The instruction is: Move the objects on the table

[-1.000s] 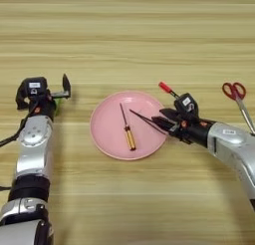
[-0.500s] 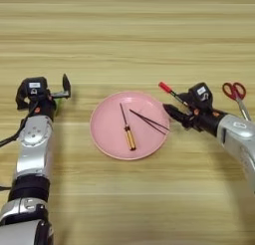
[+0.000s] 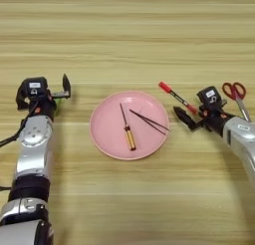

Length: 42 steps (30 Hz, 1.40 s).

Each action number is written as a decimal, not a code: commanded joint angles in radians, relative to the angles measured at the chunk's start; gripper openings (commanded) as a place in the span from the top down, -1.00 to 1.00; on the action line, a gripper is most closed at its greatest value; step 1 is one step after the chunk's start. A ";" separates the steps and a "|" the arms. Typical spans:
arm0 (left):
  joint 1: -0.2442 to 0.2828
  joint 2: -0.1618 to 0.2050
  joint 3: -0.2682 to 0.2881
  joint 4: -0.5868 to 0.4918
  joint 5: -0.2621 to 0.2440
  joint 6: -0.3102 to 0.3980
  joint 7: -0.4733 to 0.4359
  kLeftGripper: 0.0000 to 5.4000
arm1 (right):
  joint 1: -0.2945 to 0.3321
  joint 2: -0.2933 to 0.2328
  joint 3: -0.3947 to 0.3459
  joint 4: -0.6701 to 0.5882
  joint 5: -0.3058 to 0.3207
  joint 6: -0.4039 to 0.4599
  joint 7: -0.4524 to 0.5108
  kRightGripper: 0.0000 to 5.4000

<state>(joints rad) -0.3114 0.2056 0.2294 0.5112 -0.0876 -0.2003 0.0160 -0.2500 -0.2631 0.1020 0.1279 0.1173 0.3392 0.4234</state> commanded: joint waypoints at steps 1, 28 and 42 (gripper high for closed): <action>-0.007 -0.001 0.000 0.005 -0.001 0.011 0.001 -1.00 | -0.019 -0.006 -0.016 0.012 -0.005 -0.020 0.004 -0.97; -0.003 -0.001 0.000 0.002 0.000 0.011 0.003 -1.00 | -0.106 0.019 -0.063 0.285 0.018 -0.152 0.049 -0.99; -0.003 0.000 0.002 0.003 -0.001 0.010 0.003 -1.00 | -0.135 0.038 -0.046 0.412 -0.007 -0.218 0.087 -0.99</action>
<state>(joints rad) -0.3113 0.2056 0.2299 0.5115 -0.0877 -0.2005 0.0160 -0.3661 -0.2268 0.0518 0.5175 0.1195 0.1220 0.5036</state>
